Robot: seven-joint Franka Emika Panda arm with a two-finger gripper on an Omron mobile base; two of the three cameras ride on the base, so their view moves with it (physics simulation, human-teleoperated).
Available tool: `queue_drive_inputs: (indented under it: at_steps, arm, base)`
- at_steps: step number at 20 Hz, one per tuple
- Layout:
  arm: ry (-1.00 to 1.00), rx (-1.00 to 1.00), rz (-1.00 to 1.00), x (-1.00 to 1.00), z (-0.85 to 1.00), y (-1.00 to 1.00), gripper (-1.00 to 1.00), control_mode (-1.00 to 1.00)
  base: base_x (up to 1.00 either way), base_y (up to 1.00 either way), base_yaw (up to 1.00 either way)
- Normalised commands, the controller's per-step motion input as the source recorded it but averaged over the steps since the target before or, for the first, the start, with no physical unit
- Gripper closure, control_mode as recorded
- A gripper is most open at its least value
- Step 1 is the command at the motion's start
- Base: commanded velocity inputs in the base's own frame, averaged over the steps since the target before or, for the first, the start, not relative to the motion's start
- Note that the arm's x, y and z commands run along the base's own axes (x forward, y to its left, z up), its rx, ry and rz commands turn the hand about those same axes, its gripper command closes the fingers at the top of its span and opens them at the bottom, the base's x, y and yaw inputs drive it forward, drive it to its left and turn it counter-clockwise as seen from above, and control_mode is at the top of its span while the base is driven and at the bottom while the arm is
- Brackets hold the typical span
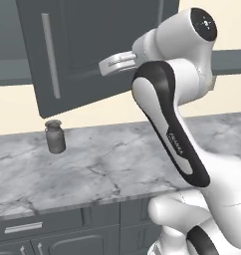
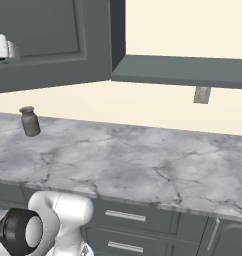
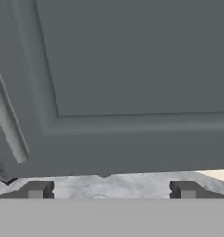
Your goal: Close all open cabinet doors.
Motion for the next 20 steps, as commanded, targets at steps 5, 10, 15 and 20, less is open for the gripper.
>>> queue_drive_inputs:
  at_steps: [5,10,15,20]
  arm:
    - [-0.01,0.00,0.00,0.59,-0.08,0.21,-1.00,-1.00]
    - [-0.03,0.00,0.00,0.56,0.00,0.37,-1.00,-1.00]
    - [0.00,0.00,0.00,0.72,-0.06,0.36,-1.00,-1.00]
    - [0.00,0.00,0.00,0.83,-0.12,0.24,-1.00,-1.00]
  base:
    - [0.00,0.00,0.00]
    - [0.00,0.00,0.00]
    - [0.00,0.00,0.00]
    - [0.00,0.00,0.00]
